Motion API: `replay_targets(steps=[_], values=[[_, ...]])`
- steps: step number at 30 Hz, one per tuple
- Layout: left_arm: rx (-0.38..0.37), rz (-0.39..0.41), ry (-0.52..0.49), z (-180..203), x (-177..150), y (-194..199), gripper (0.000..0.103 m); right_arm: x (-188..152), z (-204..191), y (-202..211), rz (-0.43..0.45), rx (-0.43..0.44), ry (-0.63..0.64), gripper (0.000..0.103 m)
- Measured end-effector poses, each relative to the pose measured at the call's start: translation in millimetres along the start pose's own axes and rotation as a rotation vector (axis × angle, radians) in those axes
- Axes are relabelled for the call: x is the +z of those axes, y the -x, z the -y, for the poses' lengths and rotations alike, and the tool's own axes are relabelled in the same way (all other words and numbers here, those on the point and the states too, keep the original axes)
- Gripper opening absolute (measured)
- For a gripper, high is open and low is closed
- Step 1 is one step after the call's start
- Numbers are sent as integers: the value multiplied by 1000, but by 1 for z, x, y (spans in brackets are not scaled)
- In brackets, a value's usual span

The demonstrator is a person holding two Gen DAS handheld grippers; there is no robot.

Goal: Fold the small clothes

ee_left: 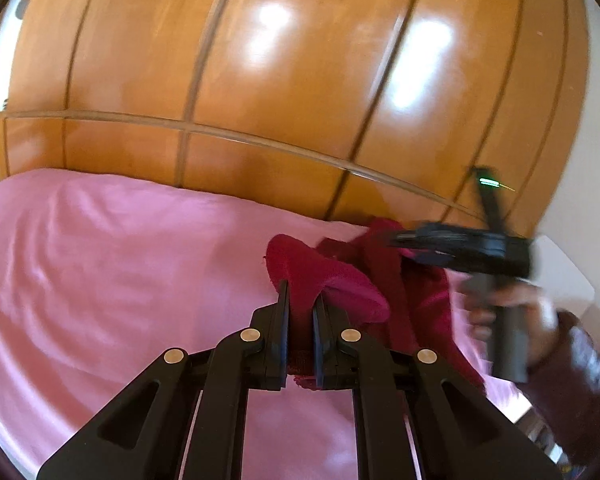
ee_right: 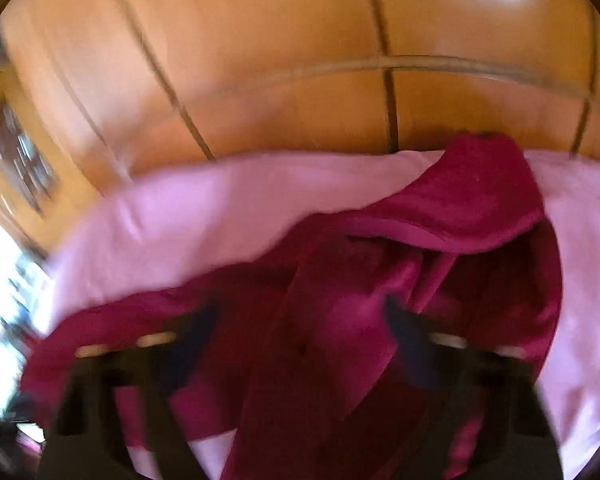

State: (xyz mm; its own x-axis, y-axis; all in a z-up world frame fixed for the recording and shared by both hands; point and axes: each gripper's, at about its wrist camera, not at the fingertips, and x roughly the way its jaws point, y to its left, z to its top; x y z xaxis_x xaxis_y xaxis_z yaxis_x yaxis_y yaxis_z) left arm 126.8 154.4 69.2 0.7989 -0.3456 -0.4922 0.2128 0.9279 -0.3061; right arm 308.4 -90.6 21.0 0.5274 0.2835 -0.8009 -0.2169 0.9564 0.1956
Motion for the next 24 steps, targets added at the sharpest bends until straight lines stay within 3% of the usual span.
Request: replay_targets(steps=[3,7,9,13,17,19,21,24], values=[[2,-8,-35,7,-6,2,8,-15,26,-3,9,-43,-14,5],[51,-16,10,-13,1,-2,8,-34,93,49,106,-120,-73,5],[82,-1,53,-30,11,-3,8,-42,146,84,159,-233,-111,5],[168,27,168,-73,36,-14,8,-52,247,128,182,-439,-254,5],[301,16,230,-109,64,-43,8,-52,336,143,167,-639,-400,6],[351,-7,266,-121,72,-57,8,-49,369,137,134,-662,-458,19],[376,-41,309,-132,80,-78,9,-51,386,137,154,-681,-517,79],[415,-53,320,-133,86,-88,23,-58,383,146,225,-685,-531,82]])
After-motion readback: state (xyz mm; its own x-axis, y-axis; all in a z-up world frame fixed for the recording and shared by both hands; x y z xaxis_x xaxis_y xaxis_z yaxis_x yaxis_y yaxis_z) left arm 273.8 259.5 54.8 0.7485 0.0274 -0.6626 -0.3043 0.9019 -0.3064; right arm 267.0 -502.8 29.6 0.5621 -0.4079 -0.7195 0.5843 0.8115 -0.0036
